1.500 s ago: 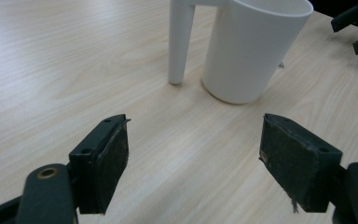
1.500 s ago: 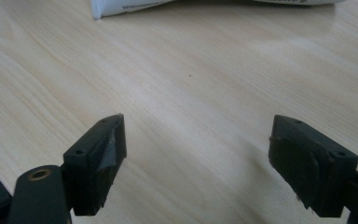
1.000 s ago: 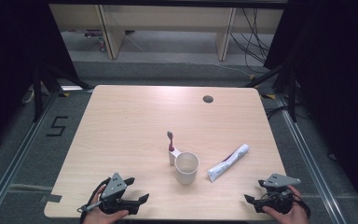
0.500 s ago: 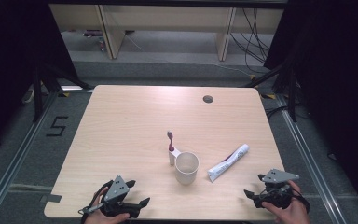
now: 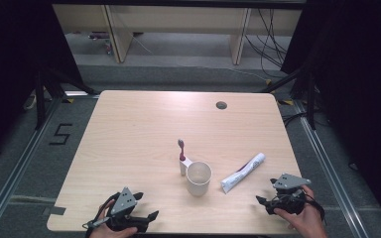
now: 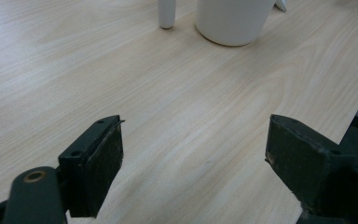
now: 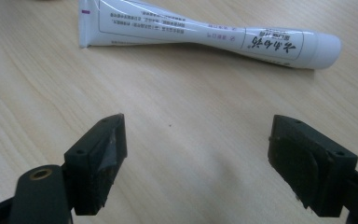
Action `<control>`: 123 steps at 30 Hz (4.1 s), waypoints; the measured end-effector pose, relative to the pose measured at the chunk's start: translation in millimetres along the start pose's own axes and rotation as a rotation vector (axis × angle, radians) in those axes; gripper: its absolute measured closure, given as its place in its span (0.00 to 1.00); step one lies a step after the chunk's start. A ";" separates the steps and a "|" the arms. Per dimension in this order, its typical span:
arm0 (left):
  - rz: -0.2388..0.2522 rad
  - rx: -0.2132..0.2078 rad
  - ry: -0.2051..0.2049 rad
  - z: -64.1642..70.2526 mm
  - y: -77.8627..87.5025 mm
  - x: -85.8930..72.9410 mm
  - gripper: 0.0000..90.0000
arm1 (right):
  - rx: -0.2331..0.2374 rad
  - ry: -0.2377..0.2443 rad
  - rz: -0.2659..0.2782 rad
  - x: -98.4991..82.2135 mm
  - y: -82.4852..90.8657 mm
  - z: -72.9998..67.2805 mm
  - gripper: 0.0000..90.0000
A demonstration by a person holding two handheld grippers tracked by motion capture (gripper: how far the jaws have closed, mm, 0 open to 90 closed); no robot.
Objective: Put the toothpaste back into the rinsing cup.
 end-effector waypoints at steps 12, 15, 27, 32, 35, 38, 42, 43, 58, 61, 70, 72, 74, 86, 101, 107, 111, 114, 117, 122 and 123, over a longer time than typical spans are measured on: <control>0.002 -0.001 0.001 1.0 -1.5 -1.4 0.21 | -0.036 0.060 -0.008 17.4 -7.0 4.0 0.23; -0.007 -0.003 -0.011 0.7 -0.6 -1.5 0.21 | -0.053 0.097 -0.013 24.8 -10.0 6.8 0.24; -0.003 -0.003 -0.002 0.6 -1.7 -2.1 0.21 | -0.038 0.196 -0.044 52.9 -21.6 19.3 0.33; -0.015 0.003 -0.008 0.5 -1.3 -2.7 0.21 | -0.025 0.213 -0.059 63.7 -28.5 21.9 0.39; -0.016 0.002 -0.008 1.0 -1.4 -2.9 0.21 | -0.018 0.207 -0.064 71.6 -33.2 22.0 0.54; -0.022 -0.008 -0.024 0.1 -0.7 -2.6 0.21 | -0.027 0.179 -0.066 78.9 -36.7 23.2 0.67; -0.013 -0.006 -0.010 2.6 -0.9 -2.2 0.21 | -0.043 0.142 -0.065 87.8 -42.2 29.0 0.81; -0.018 -0.003 -0.018 1.3 -0.6 -1.7 0.21 | -0.040 0.139 -0.074 89.3 -42.0 30.0 0.84; -0.017 -0.008 -0.016 3.0 -0.7 -2.0 0.22 | -0.062 0.077 -0.089 101.4 -71.0 49.1 1.00; -0.033 -0.005 -0.042 0.5 -0.4 -2.1 0.22 | -0.066 0.069 -0.082 102.0 -76.4 50.5 1.00; -0.017 -0.010 -0.024 2.9 -1.4 -1.6 0.22 | -0.064 0.060 -0.126 97.9 -82.6 53.1 1.00; -0.007 -0.007 -0.019 3.4 -2.7 -1.6 0.22 | -0.051 0.053 -0.118 97.3 -82.5 53.5 1.00; -0.020 -0.015 -0.031 3.7 -1.6 -2.4 0.22 | -0.056 0.046 -0.130 94.8 -81.8 53.5 1.00; -0.014 -0.012 -0.024 4.6 -2.2 -1.6 0.22 | -0.030 -0.011 -0.145 78.4 -67.4 53.9 1.00; -0.037 -0.021 -0.044 4.9 -1.2 -2.3 0.22 | 0.008 -0.090 -0.193 56.9 -44.4 35.3 1.00; -0.029 -0.021 -0.036 5.6 -1.8 -2.1 0.22 | 0.031 -0.142 -0.212 48.8 -36.0 26.3 0.99; -0.028 -0.021 -0.034 6.4 -2.1 -1.8 0.23 | 0.039 -0.147 -0.212 43.6 -29.6 23.9 0.99; -0.019 -0.018 -0.024 6.4 -2.9 -1.5 0.23 | 0.034 -0.129 -0.201 39.5 -25.5 22.9 0.99; -0.024 -0.020 -0.031 6.6 -2.4 -1.8 0.23 | 0.039 -0.131 -0.211 35.6 -20.8 18.7 0.99; -0.024 -0.021 -0.031 6.7 -2.4 -1.9 0.23 | 0.044 -0.099 -0.189 29.4 -16.8 14.5 0.98; -0.026 -0.022 -0.030 6.6 -2.2 -1.7 0.23 | 0.045 -0.115 -0.184 27.3 -15.9 11.0 0.98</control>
Point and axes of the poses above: each handheld gripper's, and its own axes: y roughly backward along the jaws, x roughly out of its top, z roughly to its right, the point moved 3 cm from there along -y, roughly forward along the jaws, and after that the axes turned 9 degrees about -y, right-handed, at the moved point
